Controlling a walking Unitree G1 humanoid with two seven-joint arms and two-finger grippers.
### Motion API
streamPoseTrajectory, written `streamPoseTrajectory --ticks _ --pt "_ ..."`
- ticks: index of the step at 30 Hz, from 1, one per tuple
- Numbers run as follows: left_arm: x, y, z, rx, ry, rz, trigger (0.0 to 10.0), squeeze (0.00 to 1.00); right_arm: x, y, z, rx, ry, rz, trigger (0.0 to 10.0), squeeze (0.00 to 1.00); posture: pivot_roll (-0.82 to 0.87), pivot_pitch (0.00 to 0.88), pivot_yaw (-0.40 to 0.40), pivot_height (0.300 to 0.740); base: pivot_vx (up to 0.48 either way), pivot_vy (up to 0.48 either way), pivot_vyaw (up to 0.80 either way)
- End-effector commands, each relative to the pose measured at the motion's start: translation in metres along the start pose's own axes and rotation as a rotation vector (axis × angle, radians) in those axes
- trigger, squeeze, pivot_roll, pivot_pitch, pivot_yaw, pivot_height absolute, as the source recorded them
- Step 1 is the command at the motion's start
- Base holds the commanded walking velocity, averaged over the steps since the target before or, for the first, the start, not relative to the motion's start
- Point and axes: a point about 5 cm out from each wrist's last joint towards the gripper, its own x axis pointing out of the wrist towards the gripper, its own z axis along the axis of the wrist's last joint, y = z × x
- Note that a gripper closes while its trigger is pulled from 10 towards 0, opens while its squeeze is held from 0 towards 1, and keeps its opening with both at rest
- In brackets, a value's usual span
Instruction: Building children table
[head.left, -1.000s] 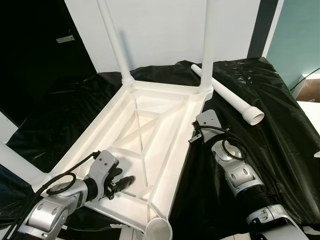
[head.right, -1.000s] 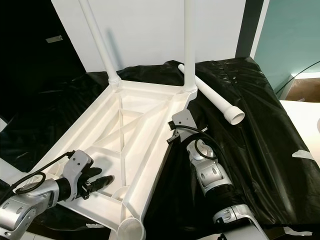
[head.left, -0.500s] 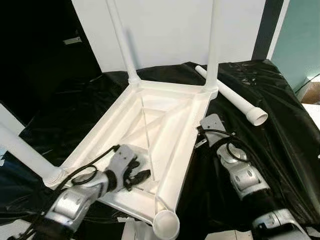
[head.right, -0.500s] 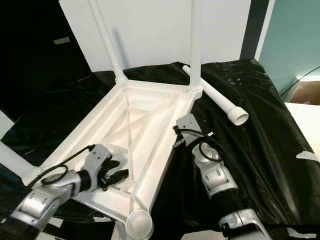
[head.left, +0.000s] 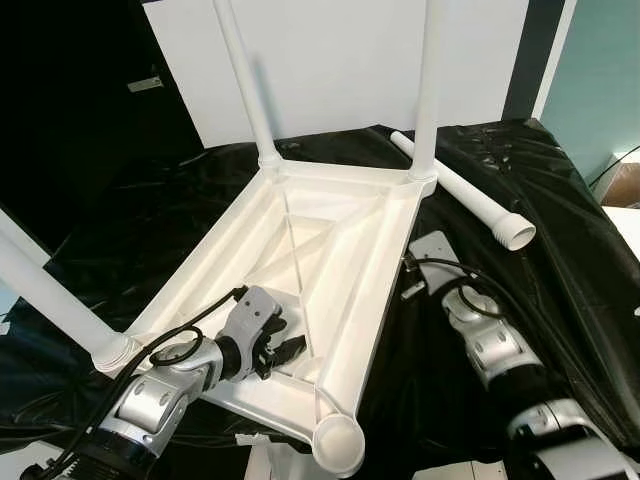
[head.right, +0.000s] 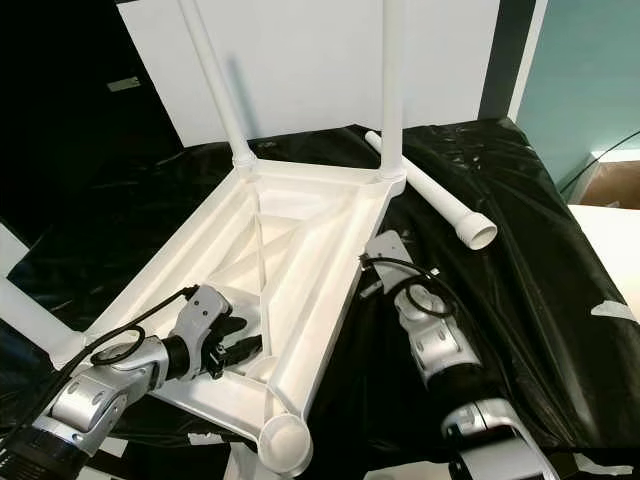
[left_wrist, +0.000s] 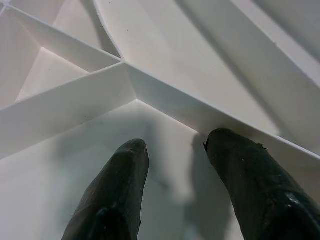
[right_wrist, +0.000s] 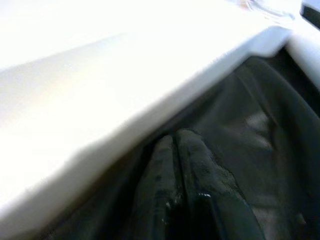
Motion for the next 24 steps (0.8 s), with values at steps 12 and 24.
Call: streamPoseTrajectory --ticks 12,24 --pt "0.003 -0.016 -0.001 -0.034 -0.022 -0.144 10.0 0.0 0.012 0.027 0.013 -0.032 -0.075 0.304 10.0 0.0 -0.01 0.0 0.095 0.74 0.0 0.0 0.0" --pt "0.013 -0.024 0.013 -0.042 -0.079 -0.19 10.0 0.0 0.018 0.029 0.026 0.015 -0.175 0.437 10.0 0.0 -0.02 0.0 0.102 0.74 0.0 0.0 0.0"
